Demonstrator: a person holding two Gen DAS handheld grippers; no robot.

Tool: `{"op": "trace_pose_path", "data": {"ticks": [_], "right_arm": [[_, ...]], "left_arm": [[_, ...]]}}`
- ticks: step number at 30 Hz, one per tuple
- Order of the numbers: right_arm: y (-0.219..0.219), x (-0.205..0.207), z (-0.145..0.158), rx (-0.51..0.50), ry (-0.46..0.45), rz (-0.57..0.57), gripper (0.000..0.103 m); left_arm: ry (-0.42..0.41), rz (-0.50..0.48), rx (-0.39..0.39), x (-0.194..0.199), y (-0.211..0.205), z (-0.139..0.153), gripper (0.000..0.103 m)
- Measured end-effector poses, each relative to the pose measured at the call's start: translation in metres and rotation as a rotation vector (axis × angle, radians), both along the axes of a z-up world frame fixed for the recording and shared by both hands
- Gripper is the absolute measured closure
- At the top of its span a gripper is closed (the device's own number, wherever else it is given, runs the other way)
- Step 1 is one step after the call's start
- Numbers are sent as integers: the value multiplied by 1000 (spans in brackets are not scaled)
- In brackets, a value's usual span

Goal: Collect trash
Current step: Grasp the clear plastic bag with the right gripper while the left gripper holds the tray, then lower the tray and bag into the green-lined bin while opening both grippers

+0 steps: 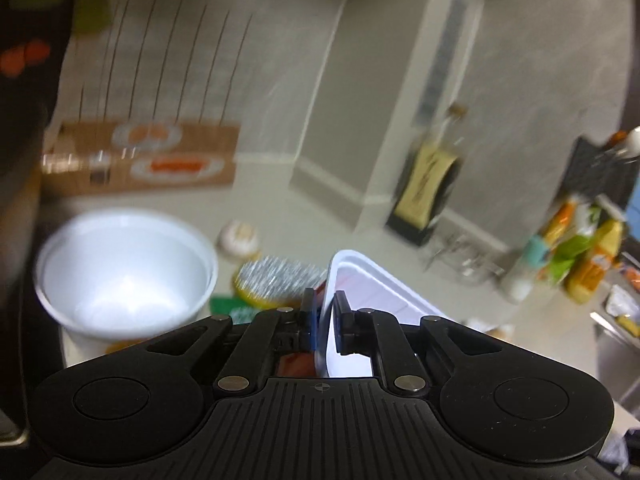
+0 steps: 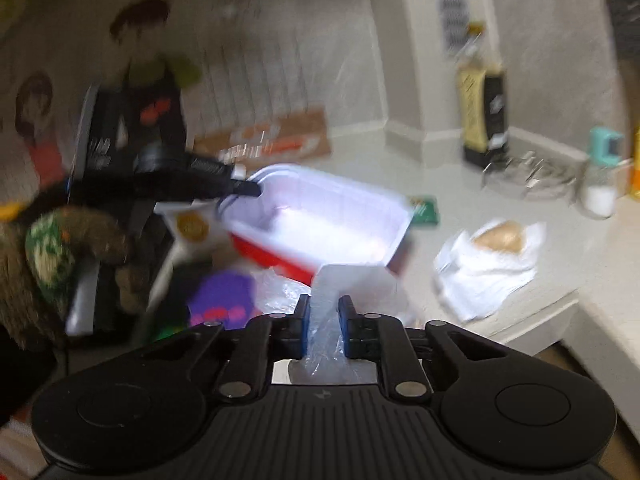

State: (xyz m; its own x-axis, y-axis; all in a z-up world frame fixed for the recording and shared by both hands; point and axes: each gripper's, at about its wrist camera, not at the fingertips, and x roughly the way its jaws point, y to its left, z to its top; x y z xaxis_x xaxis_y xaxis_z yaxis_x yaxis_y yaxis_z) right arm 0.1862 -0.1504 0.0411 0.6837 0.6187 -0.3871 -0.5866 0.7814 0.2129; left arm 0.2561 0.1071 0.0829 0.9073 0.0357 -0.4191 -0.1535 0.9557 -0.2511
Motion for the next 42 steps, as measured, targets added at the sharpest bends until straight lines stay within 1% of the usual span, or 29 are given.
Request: {"op": "trace_pose_path", "data": {"ticks": [3, 5, 8, 10, 12, 14, 16, 17, 19, 22, 23, 26, 27, 31, 33, 35, 38, 39, 40, 42], "right_arm": [[-27, -30, 9, 37, -67, -85, 90], [-47, -50, 8, 52, -81, -124, 90], [-78, -81, -6, 43, -89, -212, 90], [-102, -104, -22, 22, -85, -295, 90], [-126, -123, -43, 1, -62, -362, 90], [-149, -135, -68, -29, -12, -428, 90], [-170, -145, -97, -54, 60, -482, 90], [-181, -149, -111, -63, 98, -499, 90], [-197, -157, -136, -74, 160, -523, 90], [-218, -168, -163, -67, 225, -551, 90], [-223, -170, -170, -62, 237, -558, 90], [-236, -174, -182, -34, 256, -573, 90], [-240, -174, -186, -22, 259, -575, 90], [-239, -157, -200, -10, 283, -566, 90], [-233, -143, -211, -30, 307, -549, 90], [-224, -125, -223, -71, 330, -527, 90], [-212, -99, -241, -108, 367, -488, 90], [-209, -92, -246, -113, 383, -478, 90], [-205, -84, -251, -118, 400, -468, 90], [-199, -70, -260, -122, 428, -450, 90]], "left_arm": [[-71, -41, -13, -22, -16, 20, 92], [-106, -82, -23, -37, -30, 29, 92], [-146, -172, -28, -64, -61, 35, 92], [-160, -226, -27, -79, -85, 32, 92], [-180, -276, -11, -94, -111, 23, 92], [-193, -306, 18, -105, -137, 7, 92], [-191, -339, 62, -118, -165, -19, 92], [-180, -354, 87, -122, -180, -36, 92], [-134, -384, 117, -123, -205, -70, 92], [2, -426, 121, -115, -232, -126, 92], [40, -433, 122, -110, -237, -141, 92], [147, -432, 178, -92, -254, -190, 92], [191, -432, 185, -85, -257, -209, 92], [348, -434, 189, -49, -271, -274, 92], [404, -424, 183, -31, -275, -302, 92], [466, -436, 184, -11, -280, -334, 91], [606, -445, 96, 19, -274, -382, 88], [627, -437, 71, 24, -270, -393, 88], [627, -424, 50, 24, -266, -402, 88], [615, -405, 6, 26, -255, -409, 88]]}}
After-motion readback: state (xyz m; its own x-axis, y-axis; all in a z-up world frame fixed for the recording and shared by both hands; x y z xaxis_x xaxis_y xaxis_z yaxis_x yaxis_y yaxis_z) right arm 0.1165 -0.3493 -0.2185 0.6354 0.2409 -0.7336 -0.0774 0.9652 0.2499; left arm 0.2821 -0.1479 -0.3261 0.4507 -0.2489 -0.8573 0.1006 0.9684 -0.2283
